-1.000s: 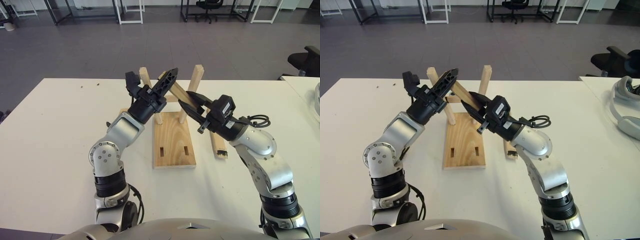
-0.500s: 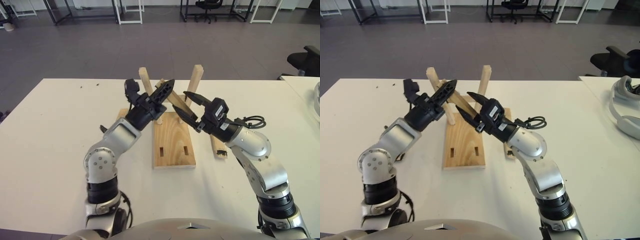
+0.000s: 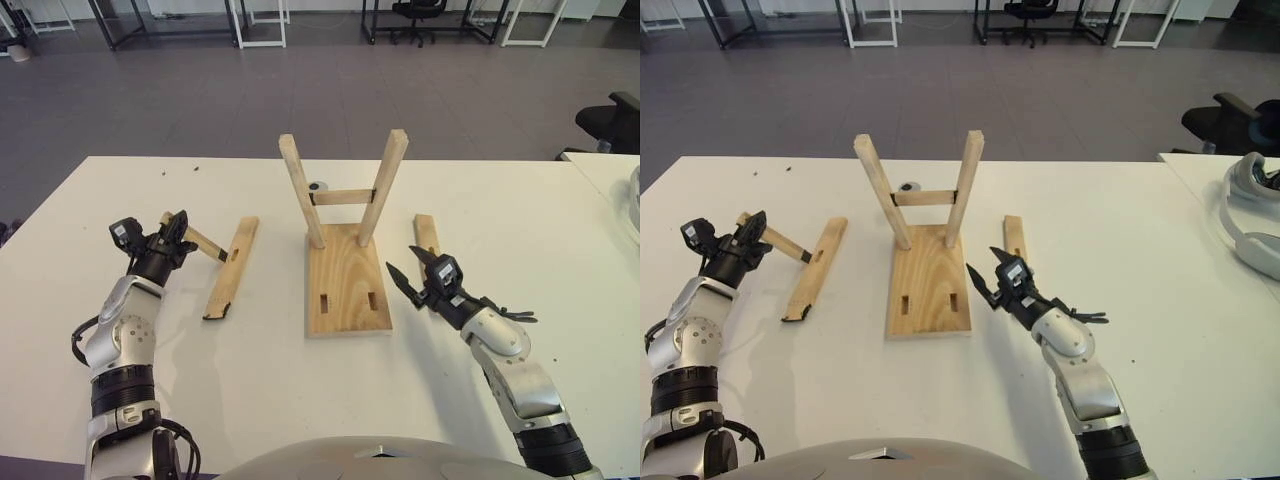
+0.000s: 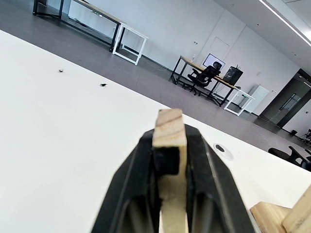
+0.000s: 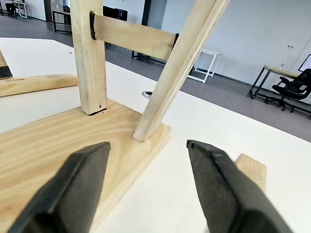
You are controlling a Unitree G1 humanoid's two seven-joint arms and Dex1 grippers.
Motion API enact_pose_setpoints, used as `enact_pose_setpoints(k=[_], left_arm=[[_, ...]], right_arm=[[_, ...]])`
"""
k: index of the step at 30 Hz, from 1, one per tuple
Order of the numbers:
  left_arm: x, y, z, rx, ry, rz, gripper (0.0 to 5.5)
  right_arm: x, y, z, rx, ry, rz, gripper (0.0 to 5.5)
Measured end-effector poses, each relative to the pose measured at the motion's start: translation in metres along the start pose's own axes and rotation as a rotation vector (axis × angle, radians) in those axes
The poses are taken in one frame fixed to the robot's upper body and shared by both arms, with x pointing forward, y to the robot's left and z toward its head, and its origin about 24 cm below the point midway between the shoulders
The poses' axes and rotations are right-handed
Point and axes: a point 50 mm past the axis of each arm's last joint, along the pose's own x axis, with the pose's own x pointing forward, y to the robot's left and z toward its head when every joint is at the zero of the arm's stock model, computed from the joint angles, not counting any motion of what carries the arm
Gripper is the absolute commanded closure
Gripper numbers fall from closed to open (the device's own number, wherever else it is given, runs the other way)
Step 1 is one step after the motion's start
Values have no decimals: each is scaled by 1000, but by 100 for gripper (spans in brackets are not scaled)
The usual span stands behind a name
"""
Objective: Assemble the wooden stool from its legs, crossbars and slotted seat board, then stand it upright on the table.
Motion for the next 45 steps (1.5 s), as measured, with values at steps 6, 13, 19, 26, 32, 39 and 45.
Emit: enact_pose_setpoints(k=[6, 13, 19, 26, 32, 39, 45], left_arm=[[8, -9, 0, -46, -24, -37, 510], [11, -14, -3, -73, -31, -46, 510], [9, -13, -11, -53, 13, -14, 510], [7, -10, -9, -10, 27, 1, 510], [14, -16, -8, 287, 110, -23, 510], [14, -20, -19, 471, 124, -67, 510], [10, -11, -28, 439, 190, -51, 442]], right_arm=[[-1, 3, -9, -1, 16, 5, 256], [0, 6, -10, -17, 16, 23, 256], [0, 7, -12, -11, 19, 22, 256], [2, 9, -14, 4, 20, 20, 256], [4, 7, -11, -43, 15, 13, 256], [7, 6, -9, -80, 13, 12, 256], [9, 4, -8, -99, 0, 13, 256]])
